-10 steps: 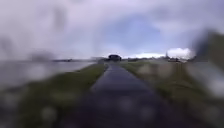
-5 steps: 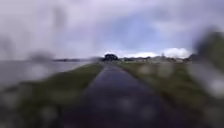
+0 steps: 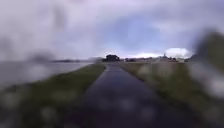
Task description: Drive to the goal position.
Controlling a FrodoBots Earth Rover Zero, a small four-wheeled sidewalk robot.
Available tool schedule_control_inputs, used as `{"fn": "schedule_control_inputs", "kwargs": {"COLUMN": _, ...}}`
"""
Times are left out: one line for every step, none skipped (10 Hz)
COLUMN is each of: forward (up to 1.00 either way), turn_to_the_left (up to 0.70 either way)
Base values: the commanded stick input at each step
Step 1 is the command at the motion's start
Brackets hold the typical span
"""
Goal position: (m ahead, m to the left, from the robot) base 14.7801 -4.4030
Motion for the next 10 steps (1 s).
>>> {"fn": "schedule_control_inputs", "kwargs": {"forward": 0.7, "turn_to_the_left": 0.0}}
{"fn": "schedule_control_inputs", "kwargs": {"forward": 0.7, "turn_to_the_left": 0.0}}
{"fn": "schedule_control_inputs", "kwargs": {"forward": 0.7, "turn_to_the_left": 0.0}}
{"fn": "schedule_control_inputs", "kwargs": {"forward": 0.7, "turn_to_the_left": 0.0}}
{"fn": "schedule_control_inputs", "kwargs": {"forward": 0.7, "turn_to_the_left": 0.0}}
{"fn": "schedule_control_inputs", "kwargs": {"forward": 0.7, "turn_to_the_left": 0.0}}
{"fn": "schedule_control_inputs", "kwargs": {"forward": 0.7, "turn_to_the_left": 0.0}}
{"fn": "schedule_control_inputs", "kwargs": {"forward": 0.7, "turn_to_the_left": 0.0}}
{"fn": "schedule_control_inputs", "kwargs": {"forward": 0.7, "turn_to_the_left": 0.0}}
{"fn": "schedule_control_inputs", "kwargs": {"forward": 0.7, "turn_to_the_left": 0.0}}
